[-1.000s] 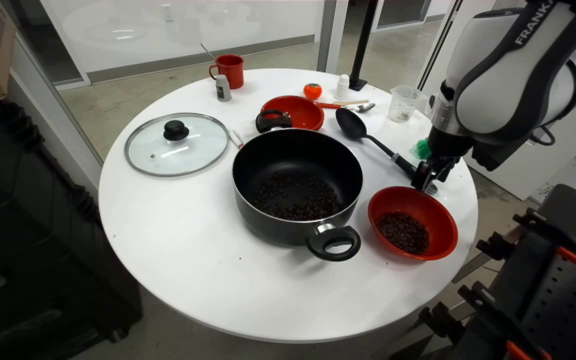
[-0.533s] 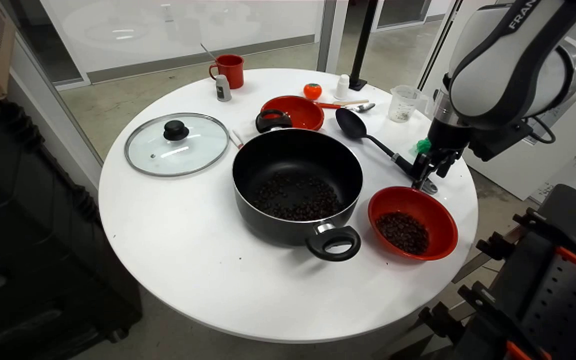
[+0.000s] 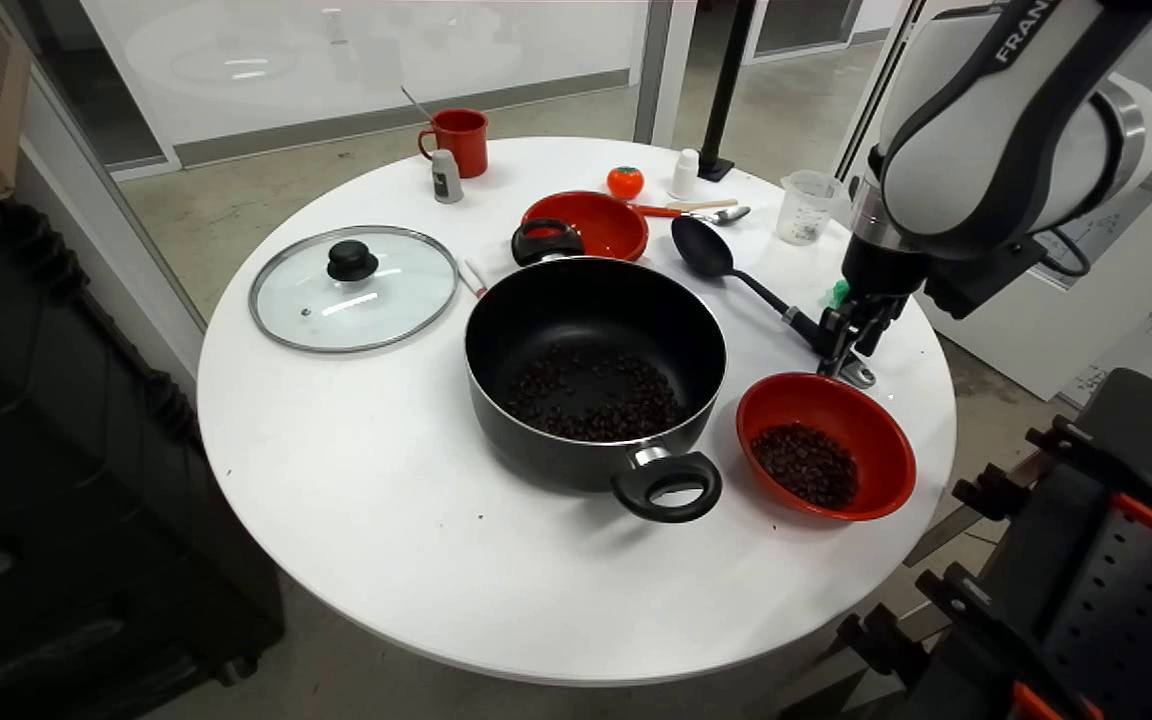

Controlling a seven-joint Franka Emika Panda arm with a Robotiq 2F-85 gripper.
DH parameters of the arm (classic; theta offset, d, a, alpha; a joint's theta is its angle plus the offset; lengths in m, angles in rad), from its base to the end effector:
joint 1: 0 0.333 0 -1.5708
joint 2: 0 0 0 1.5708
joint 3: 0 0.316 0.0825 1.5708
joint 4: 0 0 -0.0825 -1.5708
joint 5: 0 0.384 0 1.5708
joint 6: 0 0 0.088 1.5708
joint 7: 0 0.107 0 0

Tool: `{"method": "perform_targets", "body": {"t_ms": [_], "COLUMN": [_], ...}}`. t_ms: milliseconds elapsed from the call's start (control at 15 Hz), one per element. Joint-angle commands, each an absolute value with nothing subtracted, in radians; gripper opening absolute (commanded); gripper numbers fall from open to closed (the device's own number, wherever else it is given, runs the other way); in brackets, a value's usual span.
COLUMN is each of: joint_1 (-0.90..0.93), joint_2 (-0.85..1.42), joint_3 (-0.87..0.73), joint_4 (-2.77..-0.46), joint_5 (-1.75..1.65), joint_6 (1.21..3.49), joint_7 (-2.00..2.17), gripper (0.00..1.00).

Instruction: Mix the things in the pot with the spoon and then put the spoon back on the table

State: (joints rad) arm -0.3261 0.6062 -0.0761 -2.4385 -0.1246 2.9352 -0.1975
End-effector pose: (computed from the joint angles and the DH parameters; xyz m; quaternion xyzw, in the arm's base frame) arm 0.4082 -0.1715 0.0560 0.9974 -0.0350 -0.0619 0.0137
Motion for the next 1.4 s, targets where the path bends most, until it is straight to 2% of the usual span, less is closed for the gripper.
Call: {"method": "perform_targets", "body": {"t_ms": [0, 67, 133, 200, 333, 600, 733, 867, 1067, 1133, 1200, 1267, 1333], "joint_1": [-0.272, -0.263, -0.257, -0.251, -0.243, -0.233, -0.233, -0.233, -0.245, -0.249, -0.249, -0.247, -0.250], "joint_2": [0.643, 0.653, 0.662, 0.672, 0.685, 0.680, 0.674, 0.667, 0.661, 0.661, 0.662, 0.662, 0.661], "joint_3": [-0.123, -0.132, -0.138, -0.145, -0.153, -0.162, -0.160, -0.161, -0.154, -0.150, -0.152, -0.154, -0.152], "joint_4": [-2.396, -2.387, -2.379, -2.371, -2.360, -2.357, -2.360, -2.368, -2.377, -2.377, -2.378, -2.379, -2.380], "joint_5": [-0.132, -0.134, -0.135, -0.136, -0.137, -0.142, -0.142, -0.146, -0.147, -0.146, -0.148, -0.149, -0.149], "joint_6": [2.897, 2.891, 2.886, 2.883, 2.878, 2.872, 2.861, 2.867, 2.877, 2.877, 2.882, 2.887, 2.887], "joint_7": [-0.200, -0.198, -0.198, -0.196, -0.196, -0.199, -0.203, -0.207, -0.219, -0.223, -0.225, -0.226, -0.231], "gripper": [0.83, 0.79, 0.70, 0.56, 0.44, 0.12, 0.63, 0.67, 0.88, 0.57, 0.49, 0.48, 0.42]}}
